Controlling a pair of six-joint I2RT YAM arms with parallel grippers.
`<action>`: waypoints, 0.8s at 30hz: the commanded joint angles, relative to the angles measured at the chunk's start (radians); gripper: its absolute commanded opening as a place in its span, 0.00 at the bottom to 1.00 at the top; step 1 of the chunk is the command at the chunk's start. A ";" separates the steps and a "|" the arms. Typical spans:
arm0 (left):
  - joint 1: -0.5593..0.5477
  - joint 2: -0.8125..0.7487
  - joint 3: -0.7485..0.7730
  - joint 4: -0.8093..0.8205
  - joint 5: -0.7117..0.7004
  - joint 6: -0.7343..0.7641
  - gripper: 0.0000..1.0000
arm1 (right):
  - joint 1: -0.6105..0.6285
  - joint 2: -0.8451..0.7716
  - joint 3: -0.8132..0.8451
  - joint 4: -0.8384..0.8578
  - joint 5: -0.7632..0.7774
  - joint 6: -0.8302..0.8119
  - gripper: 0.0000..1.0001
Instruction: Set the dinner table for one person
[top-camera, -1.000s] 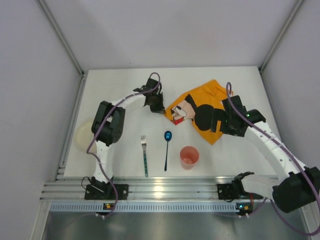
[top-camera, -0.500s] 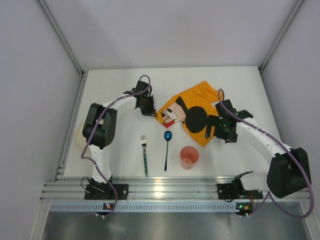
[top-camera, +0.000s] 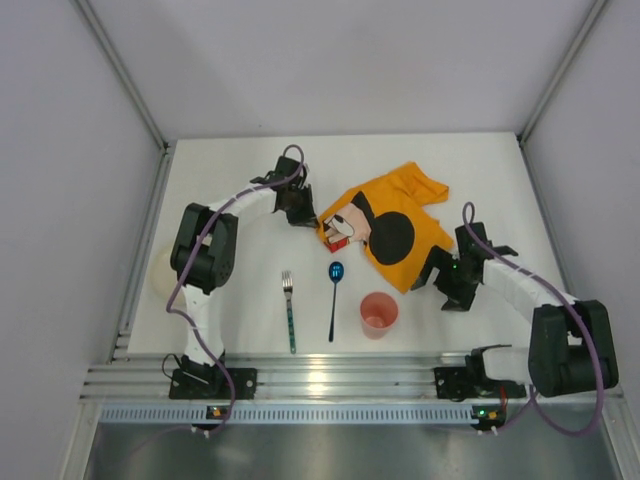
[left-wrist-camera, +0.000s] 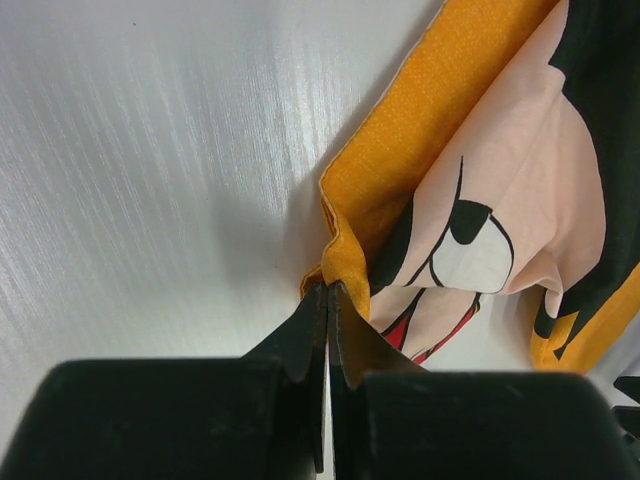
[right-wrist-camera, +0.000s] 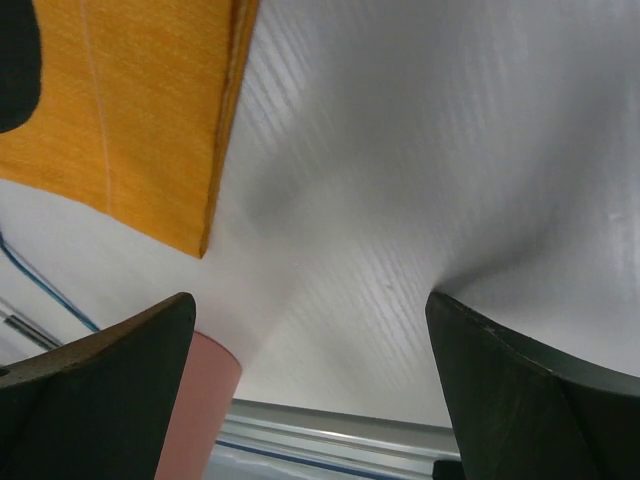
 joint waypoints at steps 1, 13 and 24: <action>0.000 -0.004 0.001 0.016 0.016 0.016 0.00 | -0.009 0.040 -0.007 0.129 -0.089 0.043 1.00; 0.000 -0.020 -0.030 0.016 0.051 0.052 0.00 | -0.120 0.124 -0.156 0.386 -0.210 0.172 1.00; 0.000 -0.024 -0.026 0.005 0.082 0.070 0.00 | -0.118 0.294 -0.148 0.597 -0.261 0.286 0.99</action>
